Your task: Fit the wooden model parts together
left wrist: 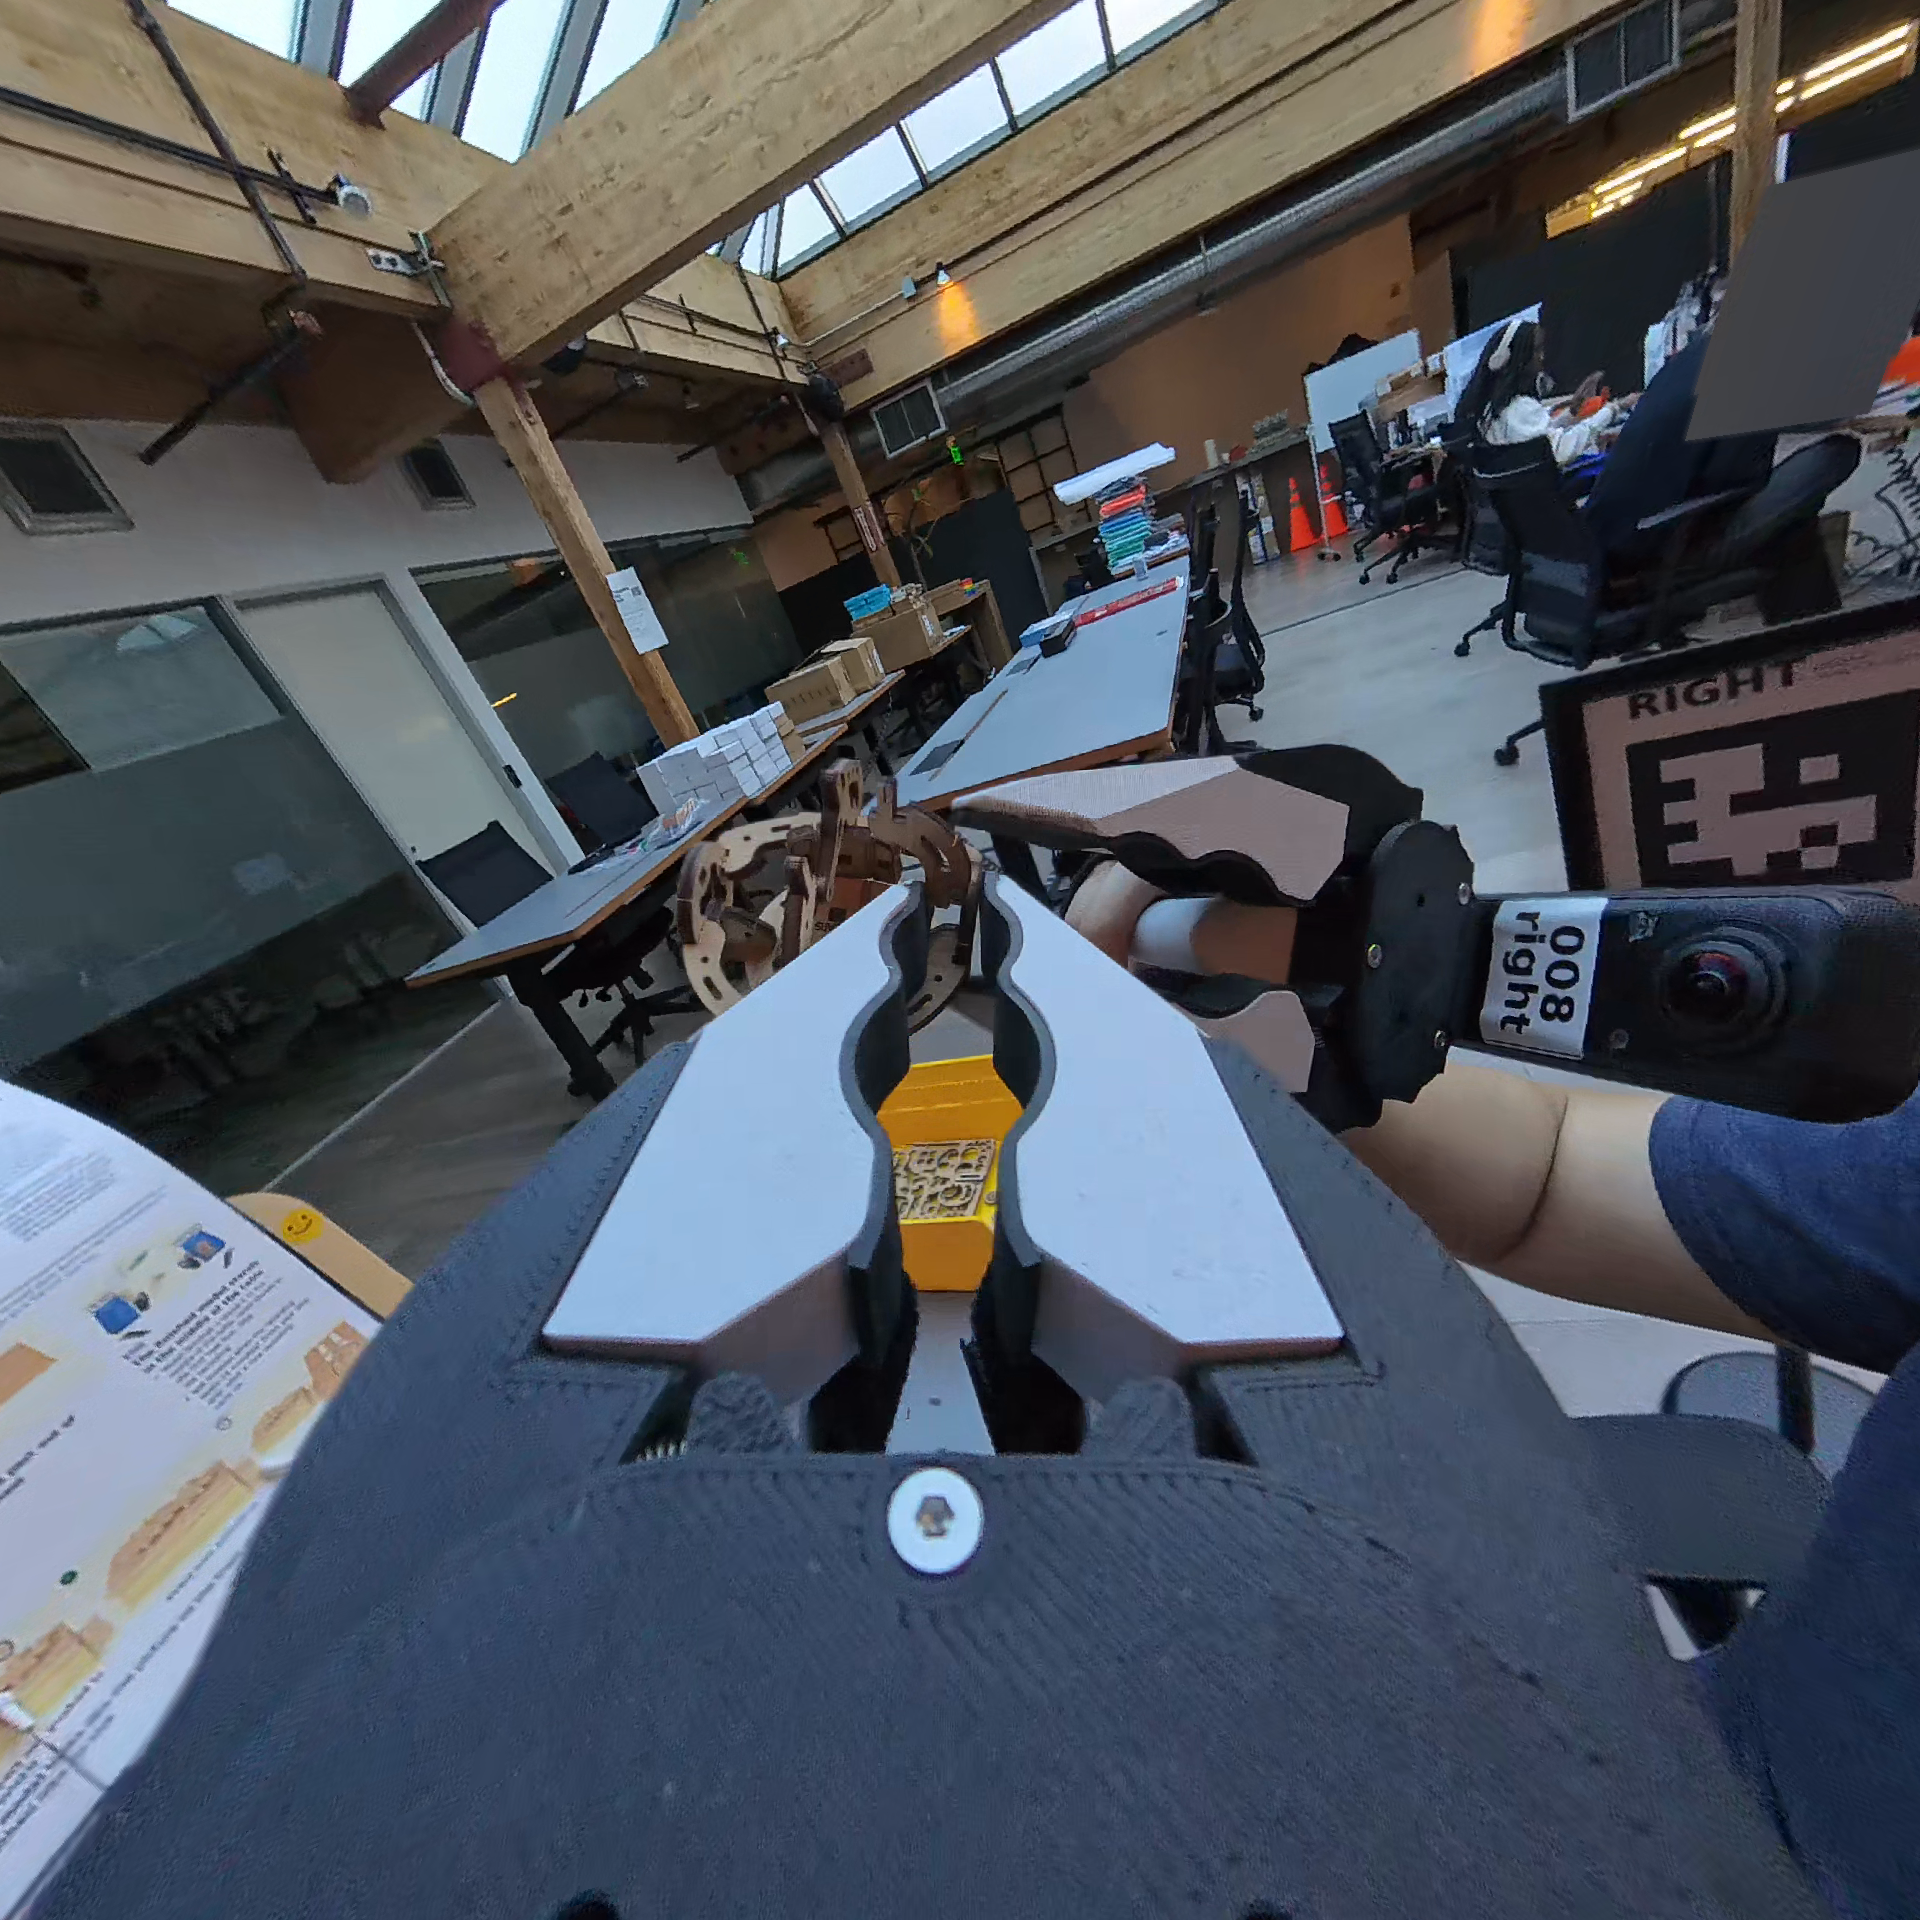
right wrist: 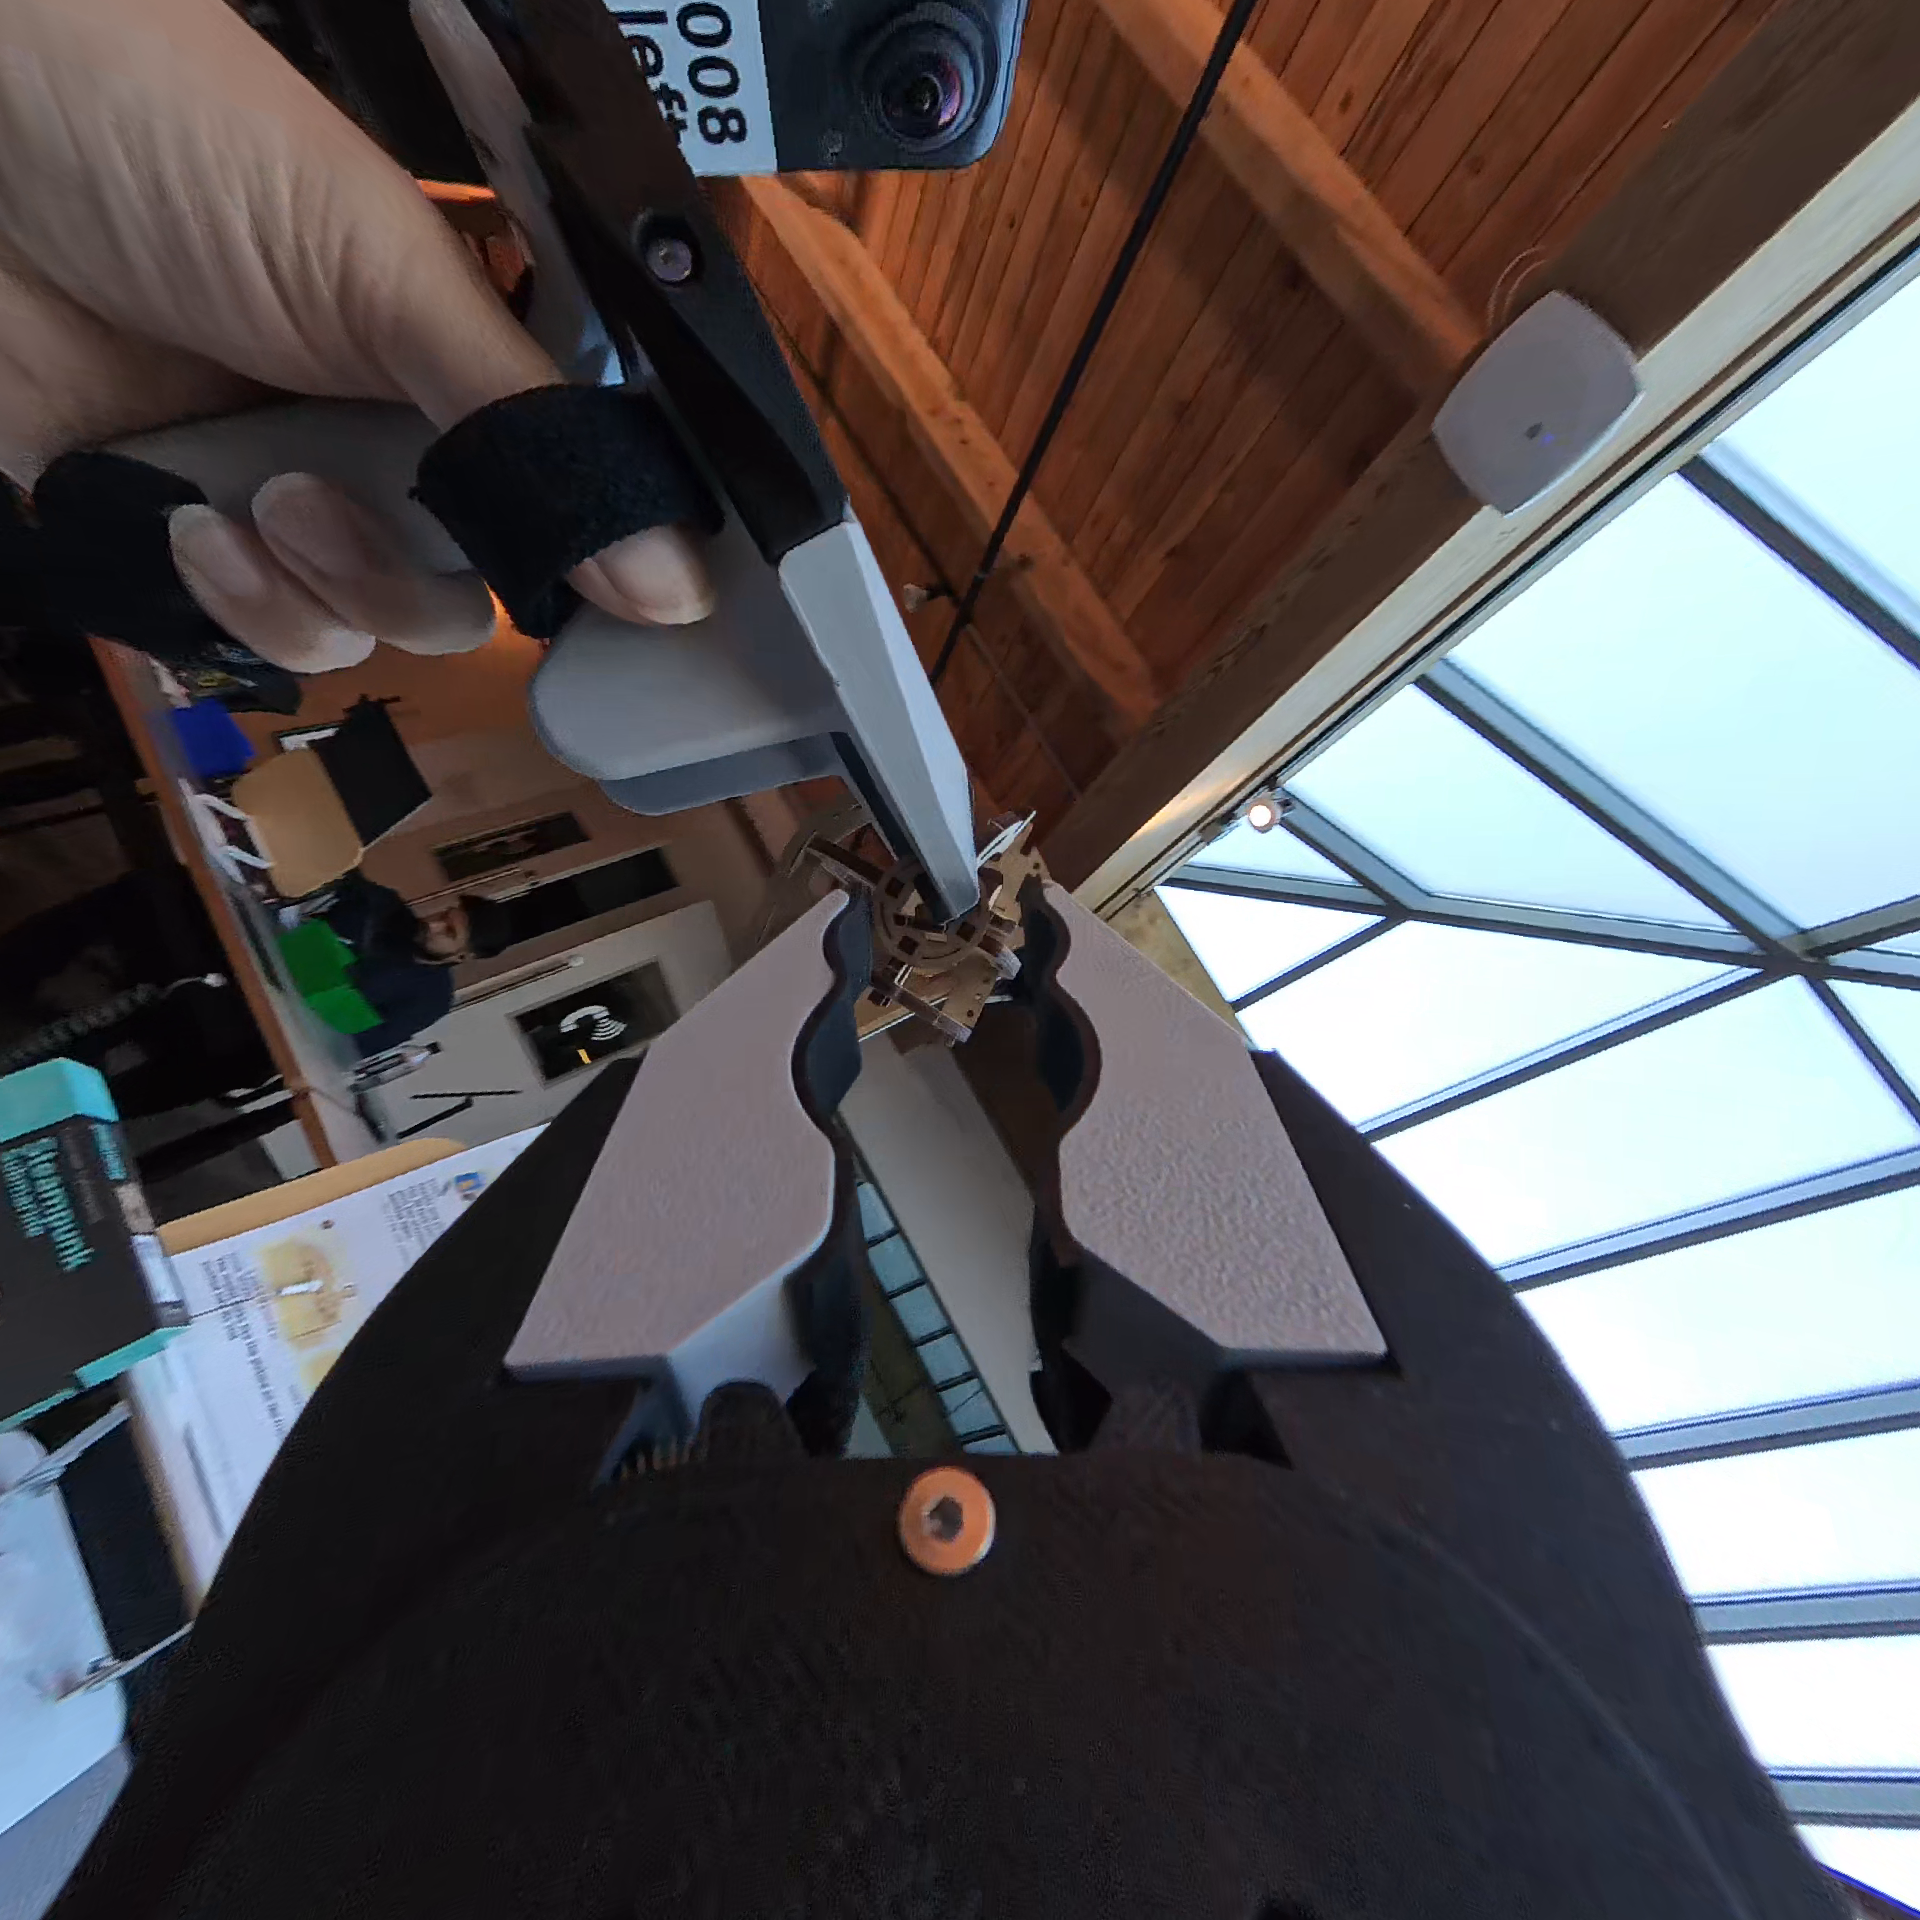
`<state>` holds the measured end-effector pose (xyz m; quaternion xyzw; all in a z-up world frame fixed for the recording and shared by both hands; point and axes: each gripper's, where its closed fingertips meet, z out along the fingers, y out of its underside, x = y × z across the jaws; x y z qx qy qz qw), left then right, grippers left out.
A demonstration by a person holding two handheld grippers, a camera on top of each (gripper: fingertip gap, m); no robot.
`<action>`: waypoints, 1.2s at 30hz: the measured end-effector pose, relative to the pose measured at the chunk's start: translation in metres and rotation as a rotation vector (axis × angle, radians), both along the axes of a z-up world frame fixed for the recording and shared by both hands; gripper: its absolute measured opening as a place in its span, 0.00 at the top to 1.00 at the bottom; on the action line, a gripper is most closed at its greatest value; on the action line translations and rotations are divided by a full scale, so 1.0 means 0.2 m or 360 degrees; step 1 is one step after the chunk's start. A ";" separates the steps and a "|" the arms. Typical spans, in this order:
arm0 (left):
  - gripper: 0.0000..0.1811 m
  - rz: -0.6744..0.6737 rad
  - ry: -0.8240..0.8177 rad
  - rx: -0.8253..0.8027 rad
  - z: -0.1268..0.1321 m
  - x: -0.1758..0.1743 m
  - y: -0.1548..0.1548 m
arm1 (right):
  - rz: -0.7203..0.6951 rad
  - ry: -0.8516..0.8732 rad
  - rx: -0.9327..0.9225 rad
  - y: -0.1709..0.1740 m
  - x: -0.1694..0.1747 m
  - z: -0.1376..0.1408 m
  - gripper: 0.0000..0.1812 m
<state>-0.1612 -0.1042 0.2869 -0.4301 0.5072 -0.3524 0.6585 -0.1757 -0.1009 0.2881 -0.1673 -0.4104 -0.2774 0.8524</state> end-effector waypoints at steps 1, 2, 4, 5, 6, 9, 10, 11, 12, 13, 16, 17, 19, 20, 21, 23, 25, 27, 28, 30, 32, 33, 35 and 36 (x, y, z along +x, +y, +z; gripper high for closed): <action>0.96 0.0000 0.0005 0.0025 0.01 0.00 -0.02 | -0.0001 0.0009 0.0030 -0.02 0.00 0.01 0.85; 0.96 -0.0011 0.0010 0.0036 0.03 0.00 -0.04 | 0.0013 0.0019 0.0059 -0.05 0.00 0.02 0.86; 0.96 -0.0020 0.0023 0.0057 0.05 0.01 -0.08 | 0.0002 0.0018 0.0116 -0.09 0.00 0.04 0.89; 0.96 -0.0014 0.0031 0.0076 0.06 0.01 -0.10 | -0.0014 0.0021 0.0136 -0.10 0.00 0.05 0.89; 0.96 -0.0008 0.0035 0.0095 0.07 0.01 -0.11 | -0.0018 0.0027 0.0144 -0.12 0.00 0.06 0.89; 0.96 -0.0021 0.0037 0.0124 0.10 0.02 -0.16 | -0.0005 0.0036 0.0170 -0.17 0.01 0.09 0.88; 0.96 -0.0027 0.0037 0.0132 0.11 0.02 -0.18 | -0.0007 0.0036 0.0186 -0.19 0.01 0.10 0.88; 0.96 -0.0033 0.0035 0.0139 0.12 0.02 -0.20 | -0.0006 0.0035 0.0202 -0.21 0.01 0.11 0.89; 0.96 -0.0033 0.0037 0.0146 0.13 0.02 -0.22 | -0.0011 0.0033 0.0211 -0.22 0.02 0.11 0.89; 0.96 -0.0028 0.0040 0.0158 0.14 0.02 -0.23 | -0.0019 0.0031 0.0218 -0.24 0.02 0.12 0.89; 0.96 -0.0019 0.0030 0.0184 0.16 0.02 -0.26 | -0.0022 0.0035 0.0221 -0.27 0.02 0.14 0.89; 0.96 -0.0021 0.0023 0.0185 0.16 0.02 -0.27 | -0.0026 0.0036 0.0224 -0.27 0.02 0.15 0.89; 0.96 -0.0022 0.0012 0.0187 0.17 0.02 -0.28 | -0.0036 0.0036 0.0218 -0.28 0.02 0.15 0.89; 0.96 -0.0022 0.0006 0.0189 0.17 0.02 -0.28 | -0.0040 0.0036 0.0215 -0.28 0.02 0.16 0.89; 0.96 -0.0021 0.0000 0.0189 0.17 0.02 -0.28 | -0.0043 0.0034 0.0211 -0.28 0.02 0.16 0.89; 0.96 -0.0014 -0.0013 0.0189 0.18 0.02 -0.27 | -0.0051 0.0033 0.0203 -0.28 0.01 0.16 0.89; 0.96 -0.0010 -0.0029 0.0184 0.18 0.01 -0.26 | -0.0054 0.0033 0.0193 -0.27 0.01 0.17 0.90; 0.96 -0.0002 -0.0036 0.0182 0.18 0.01 -0.25 | -0.0054 0.0032 0.0181 -0.26 0.01 0.17 0.90; 0.96 0.0000 -0.0037 0.0182 0.18 0.01 -0.25 | -0.0051 0.0032 0.0181 -0.25 0.01 0.17 0.90; 0.96 0.0007 -0.0037 0.0175 0.18 0.01 -0.24 | -0.0046 0.0035 0.0176 -0.24 0.01 0.17 0.89; 0.95 0.0010 -0.0037 0.0172 0.18 0.01 -0.23 | -0.0040 0.0047 0.0163 -0.24 0.01 0.17 0.89; 0.95 0.0010 -0.0038 0.0172 0.18 0.01 -0.23 | -0.0041 0.0051 0.0163 -0.23 0.01 0.17 0.89; 0.95 0.0008 -0.0042 0.0181 0.18 0.01 -0.23 | -0.0036 0.0058 0.0165 -0.24 0.01 0.17 0.89; 0.95 0.0011 -0.0043 0.0184 0.18 0.01 -0.23 | -0.0036 0.0059 0.0165 -0.24 0.01 0.17 0.89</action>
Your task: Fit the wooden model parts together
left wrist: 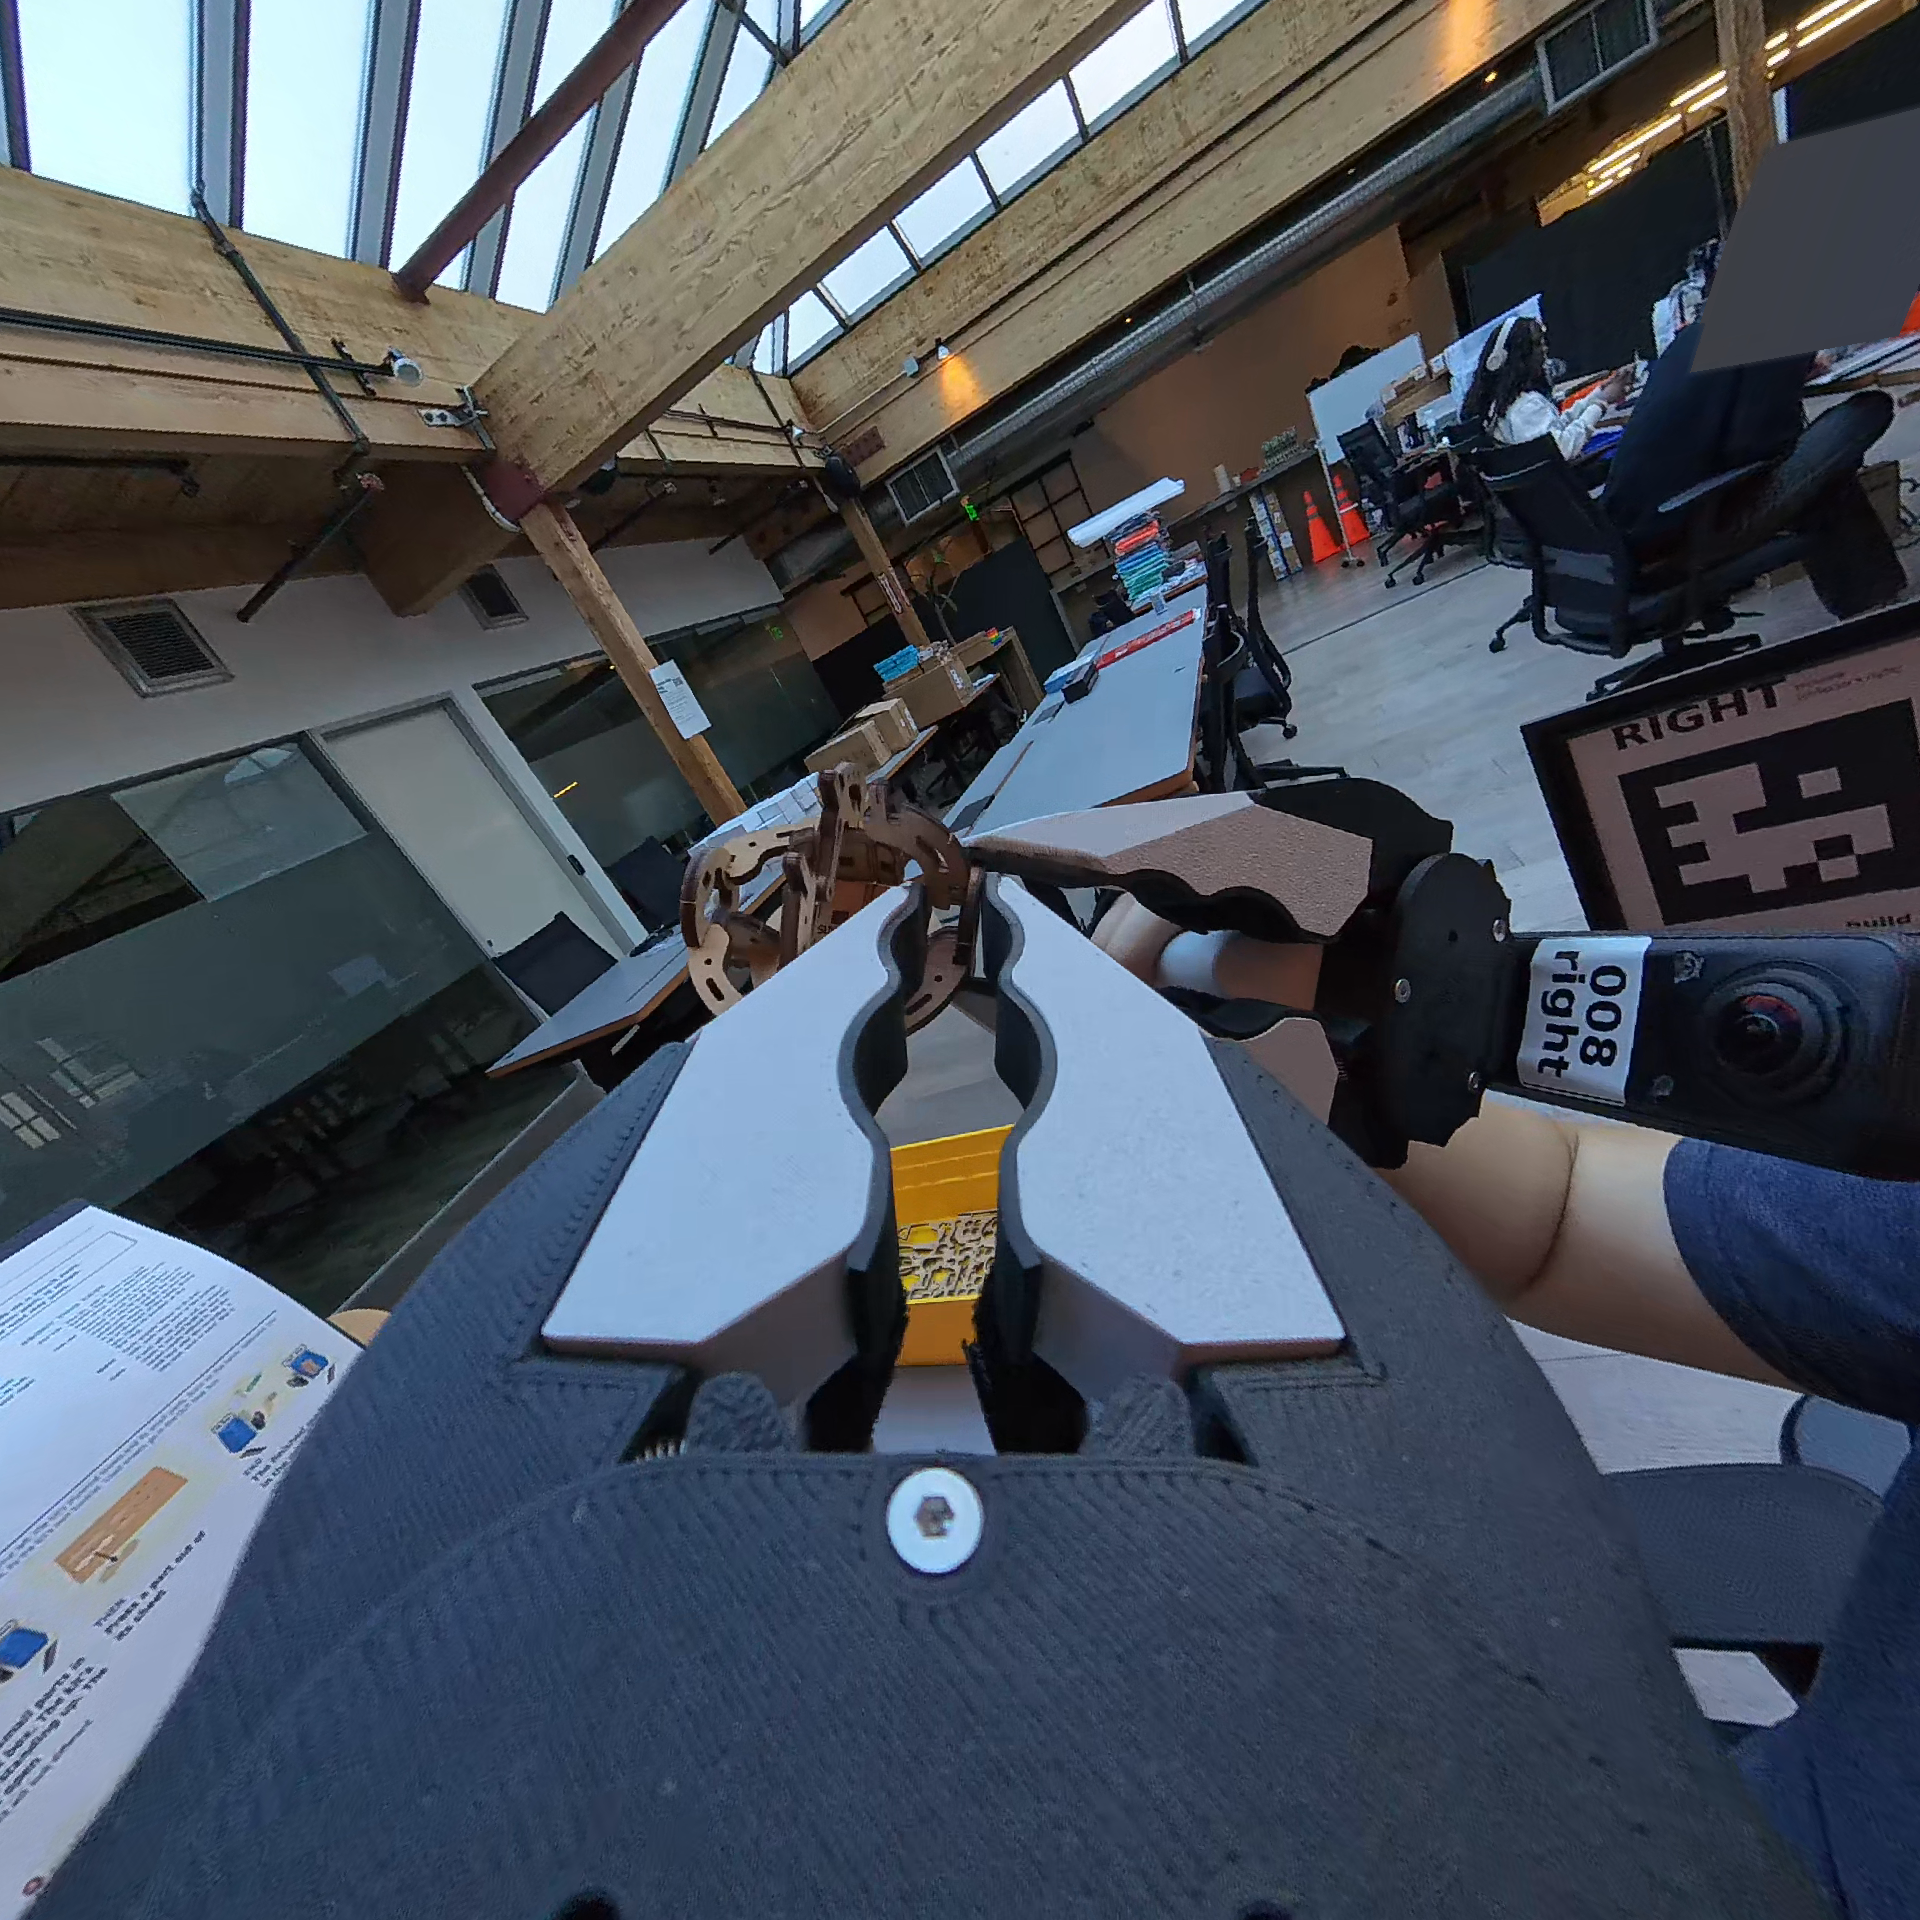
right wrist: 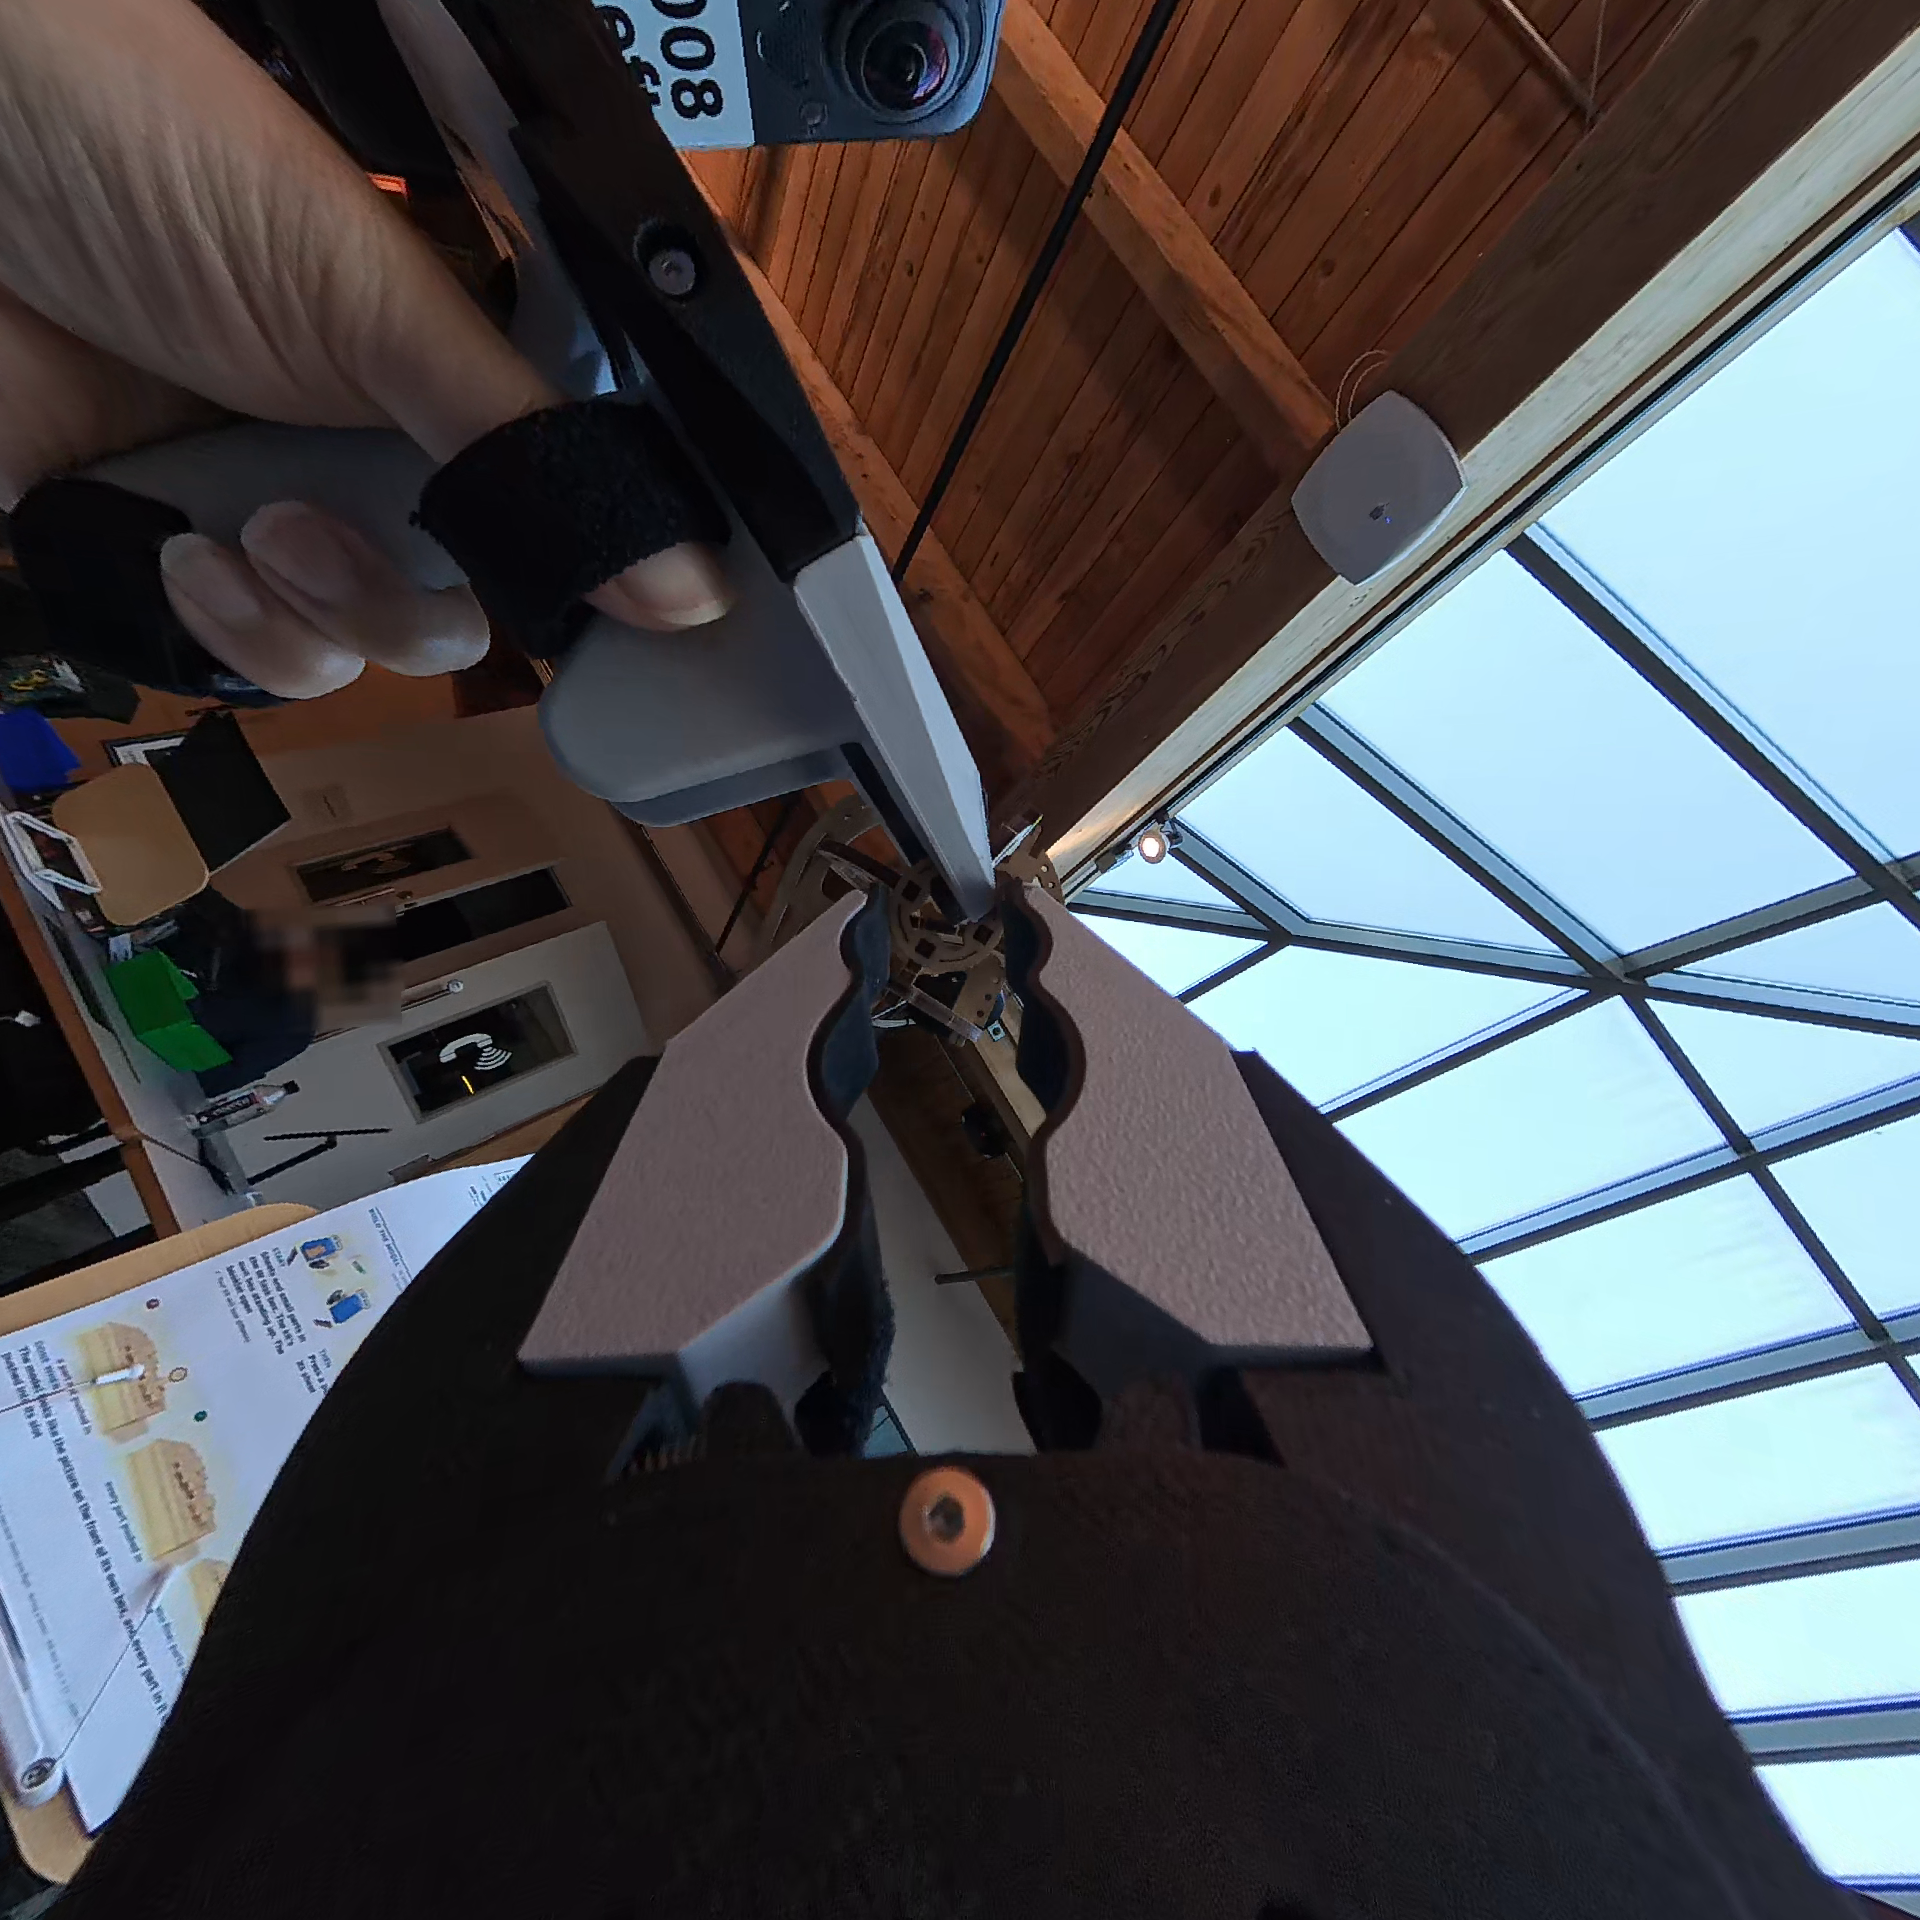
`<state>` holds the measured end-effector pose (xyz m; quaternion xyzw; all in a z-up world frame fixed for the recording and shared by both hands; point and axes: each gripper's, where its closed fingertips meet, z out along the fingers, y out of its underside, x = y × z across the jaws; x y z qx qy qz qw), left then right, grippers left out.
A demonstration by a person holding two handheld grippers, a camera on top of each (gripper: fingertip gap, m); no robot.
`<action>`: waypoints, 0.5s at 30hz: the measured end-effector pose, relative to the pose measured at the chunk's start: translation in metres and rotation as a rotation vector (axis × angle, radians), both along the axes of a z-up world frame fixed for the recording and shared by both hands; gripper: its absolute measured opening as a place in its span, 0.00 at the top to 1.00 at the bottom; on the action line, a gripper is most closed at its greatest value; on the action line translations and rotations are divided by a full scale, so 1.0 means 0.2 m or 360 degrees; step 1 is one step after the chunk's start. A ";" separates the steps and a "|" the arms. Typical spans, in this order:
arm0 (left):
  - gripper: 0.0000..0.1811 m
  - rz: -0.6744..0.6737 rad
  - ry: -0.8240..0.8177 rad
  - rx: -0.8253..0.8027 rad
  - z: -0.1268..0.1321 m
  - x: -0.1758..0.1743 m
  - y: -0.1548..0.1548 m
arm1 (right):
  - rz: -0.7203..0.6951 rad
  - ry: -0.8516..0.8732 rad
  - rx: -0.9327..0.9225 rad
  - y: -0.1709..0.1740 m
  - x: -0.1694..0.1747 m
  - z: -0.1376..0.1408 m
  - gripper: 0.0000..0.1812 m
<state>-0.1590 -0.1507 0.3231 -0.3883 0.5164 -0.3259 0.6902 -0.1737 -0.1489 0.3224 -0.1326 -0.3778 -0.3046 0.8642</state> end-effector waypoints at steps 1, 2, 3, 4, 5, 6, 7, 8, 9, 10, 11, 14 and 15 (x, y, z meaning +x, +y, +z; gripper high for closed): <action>0.95 0.0002 0.0000 0.0004 0.00 0.00 0.00 | 0.0001 0.0002 0.0004 0.00 0.00 0.00 0.89; 0.95 0.0006 -0.0002 0.0009 0.00 0.00 0.00 | 0.0001 0.0007 0.0009 -0.01 0.00 0.00 0.89; 0.95 0.0012 -0.0006 0.0014 0.00 0.00 -0.01 | 0.0001 0.0014 0.0011 -0.01 0.01 0.01 0.89; 0.95 0.0013 -0.0008 0.0020 0.01 0.00 -0.01 | 0.0003 0.0016 0.0015 -0.01 0.01 0.01 0.89; 0.95 0.0012 -0.0007 0.0025 0.01 0.00 -0.01 | 0.0008 0.0015 0.0018 -0.02 0.01 0.01 0.89; 0.95 0.0010 -0.0008 0.0027 0.01 0.00 -0.02 | 0.0008 0.0014 0.0025 -0.02 0.01 0.01 0.89; 0.95 0.0008 -0.0007 0.0032 0.01 0.00 -0.02 | 0.0001 0.0010 0.0033 -0.03 0.01 0.01 0.89; 0.95 0.0013 -0.0008 0.0037 0.01 0.00 -0.02 | -0.0008 0.0006 0.0033 -0.03 0.02 0.01 0.89; 0.94 0.0018 -0.0014 0.0043 0.01 0.00 -0.02 | -0.0010 0.0006 0.0033 -0.03 0.02 0.01 0.89; 0.93 0.0016 -0.0023 0.0049 0.01 -0.01 -0.02 | -0.0008 0.0005 0.0035 -0.03 0.02 0.01 0.89; 0.93 0.0012 -0.0033 0.0052 0.01 -0.01 -0.03 | -0.0008 0.0004 0.0032 -0.03 0.02 0.01 0.89; 0.92 0.0004 -0.0087 0.0066 0.03 -0.07 -0.05 | -0.0007 0.0008 0.0014 -0.03 0.04 0.02 0.89; 0.92 0.0010 -0.0110 0.0072 0.04 -0.09 -0.05 | -0.0006 0.0008 0.0006 -0.03 0.04 0.02 0.89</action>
